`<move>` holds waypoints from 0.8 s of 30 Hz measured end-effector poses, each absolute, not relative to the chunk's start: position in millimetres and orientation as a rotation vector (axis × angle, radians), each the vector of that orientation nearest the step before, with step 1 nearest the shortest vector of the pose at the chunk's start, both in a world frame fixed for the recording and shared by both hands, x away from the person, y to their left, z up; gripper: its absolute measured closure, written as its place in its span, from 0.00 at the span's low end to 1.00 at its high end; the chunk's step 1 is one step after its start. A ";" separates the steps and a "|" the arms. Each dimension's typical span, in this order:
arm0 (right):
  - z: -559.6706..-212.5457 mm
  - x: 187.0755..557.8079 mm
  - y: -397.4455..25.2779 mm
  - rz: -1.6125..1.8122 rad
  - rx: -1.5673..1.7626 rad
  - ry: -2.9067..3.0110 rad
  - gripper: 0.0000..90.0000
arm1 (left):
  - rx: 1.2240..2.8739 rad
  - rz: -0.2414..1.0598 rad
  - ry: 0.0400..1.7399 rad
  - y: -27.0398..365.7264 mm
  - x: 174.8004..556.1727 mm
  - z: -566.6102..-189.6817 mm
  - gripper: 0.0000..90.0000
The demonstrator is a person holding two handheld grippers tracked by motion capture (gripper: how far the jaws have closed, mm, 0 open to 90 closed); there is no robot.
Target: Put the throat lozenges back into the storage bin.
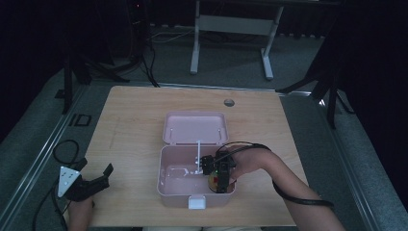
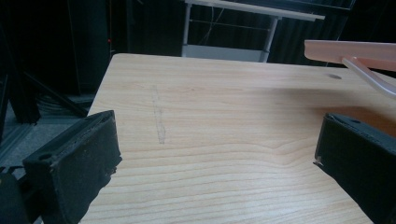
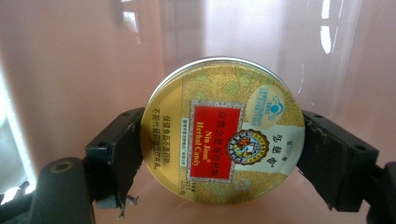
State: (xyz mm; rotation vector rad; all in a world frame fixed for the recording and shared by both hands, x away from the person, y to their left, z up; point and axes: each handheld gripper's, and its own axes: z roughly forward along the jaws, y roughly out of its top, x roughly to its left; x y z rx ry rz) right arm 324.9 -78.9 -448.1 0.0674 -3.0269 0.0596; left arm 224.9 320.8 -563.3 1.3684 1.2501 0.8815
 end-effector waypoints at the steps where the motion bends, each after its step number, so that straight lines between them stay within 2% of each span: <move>1: -450.3 325.8 -80.2 0.064 0.038 -3.033 0.22 | 1.368 0.881 1.250 320.8 224.9 -563.4 0.00; 12: -451.4 327.1 -82.6 0.042 0.023 -3.054 0.21 | 1.369 0.881 1.250 320.9 224.9 -563.3 0.00; 18: -451.3 326.6 -82.6 0.066 0.036 -3.033 0.18 | 1.364 0.880 1.249 321.1 224.9 -563.4 0.00; 24: -439.4 327.9 -86.1 -0.062 0.047 -3.029 0.15 | 1.368 0.880 1.249 321.0 224.9 -563.4 0.00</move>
